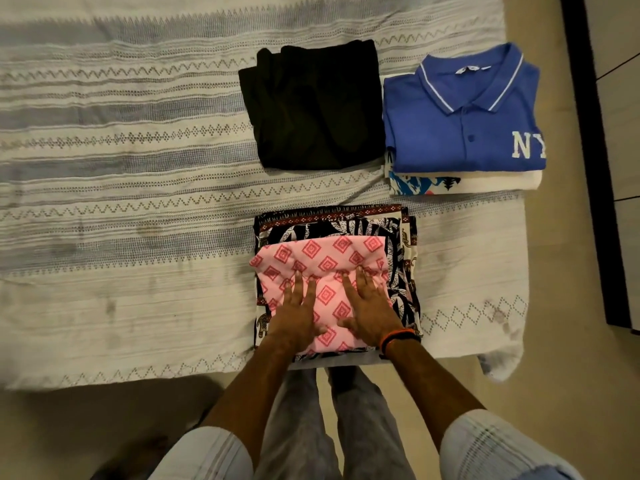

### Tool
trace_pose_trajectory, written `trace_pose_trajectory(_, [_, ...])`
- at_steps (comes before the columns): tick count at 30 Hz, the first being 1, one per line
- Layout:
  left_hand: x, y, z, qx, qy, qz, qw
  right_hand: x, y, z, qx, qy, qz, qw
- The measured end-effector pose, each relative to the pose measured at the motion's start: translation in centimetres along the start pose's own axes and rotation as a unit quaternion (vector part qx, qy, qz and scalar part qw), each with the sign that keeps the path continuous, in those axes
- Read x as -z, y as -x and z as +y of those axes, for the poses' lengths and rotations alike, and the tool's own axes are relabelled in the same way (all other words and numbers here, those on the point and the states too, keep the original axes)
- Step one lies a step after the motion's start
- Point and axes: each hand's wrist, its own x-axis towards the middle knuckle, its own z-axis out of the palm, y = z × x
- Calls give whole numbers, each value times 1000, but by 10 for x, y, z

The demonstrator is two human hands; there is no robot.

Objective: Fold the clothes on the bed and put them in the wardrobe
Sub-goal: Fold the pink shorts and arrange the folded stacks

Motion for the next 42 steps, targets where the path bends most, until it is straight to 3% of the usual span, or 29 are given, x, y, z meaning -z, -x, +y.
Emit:
trace_pose_trajectory(11, [25,20,5,-7,33,9,999,18,18,-12,-25,-11,7,1000])
trace_pose_trajectory(18, [62,64,24,6,85,39,996,61,69,-31,-42,-129,83,987])
trace_pose_trajectory(34, [118,125,49,-7,91,98,991,107,147,-62,-64,-177,180,965])
trace_pose_trajectory(42, [125,129,84,-22,112,124,986,125,166,-44,-63,-235,212,946])
